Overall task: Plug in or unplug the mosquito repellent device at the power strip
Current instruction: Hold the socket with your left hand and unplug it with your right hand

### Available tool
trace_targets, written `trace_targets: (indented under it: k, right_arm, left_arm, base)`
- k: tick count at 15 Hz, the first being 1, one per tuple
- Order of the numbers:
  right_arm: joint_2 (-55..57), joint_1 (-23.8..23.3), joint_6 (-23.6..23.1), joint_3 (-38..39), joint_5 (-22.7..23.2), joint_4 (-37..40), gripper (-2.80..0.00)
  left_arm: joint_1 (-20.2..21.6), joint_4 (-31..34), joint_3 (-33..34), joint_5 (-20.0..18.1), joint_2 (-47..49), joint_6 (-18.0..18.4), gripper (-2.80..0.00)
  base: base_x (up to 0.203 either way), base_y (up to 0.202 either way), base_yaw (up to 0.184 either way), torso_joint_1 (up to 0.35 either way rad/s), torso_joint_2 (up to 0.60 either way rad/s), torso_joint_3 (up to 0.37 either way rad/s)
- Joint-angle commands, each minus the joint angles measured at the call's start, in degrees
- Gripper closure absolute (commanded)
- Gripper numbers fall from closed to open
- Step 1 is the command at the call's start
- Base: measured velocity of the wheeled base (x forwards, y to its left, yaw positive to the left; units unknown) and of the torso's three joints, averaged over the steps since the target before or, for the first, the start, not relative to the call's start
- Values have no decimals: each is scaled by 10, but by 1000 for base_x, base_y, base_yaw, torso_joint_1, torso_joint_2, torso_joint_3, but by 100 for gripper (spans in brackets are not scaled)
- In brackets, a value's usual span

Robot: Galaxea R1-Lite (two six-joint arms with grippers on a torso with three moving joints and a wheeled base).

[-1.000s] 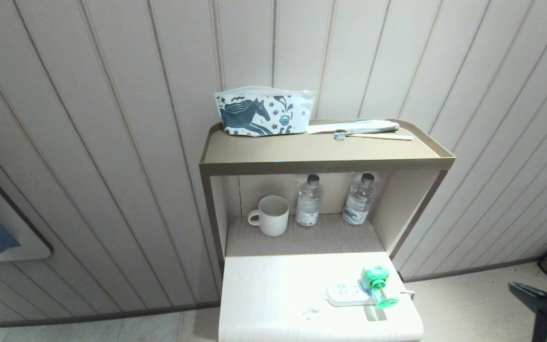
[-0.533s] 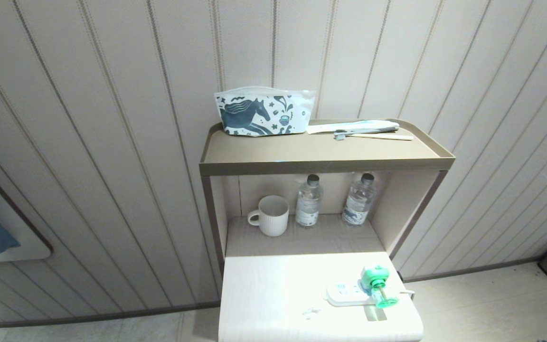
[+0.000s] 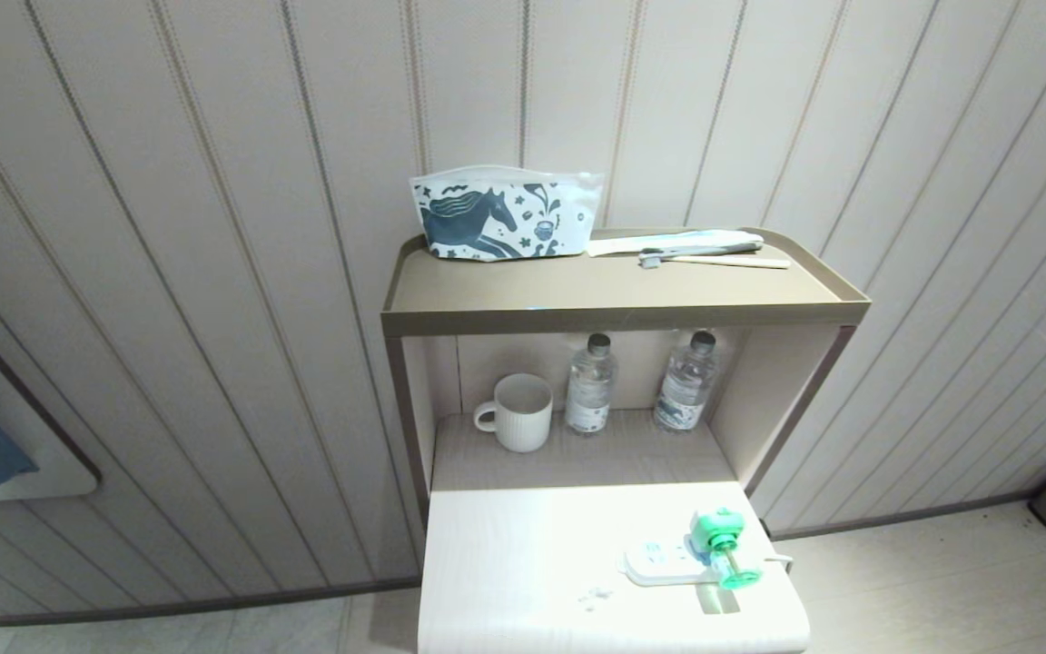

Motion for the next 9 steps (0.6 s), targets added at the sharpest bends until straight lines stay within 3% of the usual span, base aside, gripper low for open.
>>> trace_targets:
  k: [1,4,9]
  right_arm:
    - [-53,-22,-2,0,14,19,0]
    - [-143,-31,-8,1,17,42,0]
    - [-145,-32,17,2,-1,49,0]
  left_arm:
    - [0,1,0,0,0,0,0]
    - [0,0,0,0,0,0,0]
    - [0,1,0,0,0,0,0]
  base:
    - [0,0,0,0,0,0]
    - [0,0,0,0,0,0]
    - [0,0,0,0,0,0]
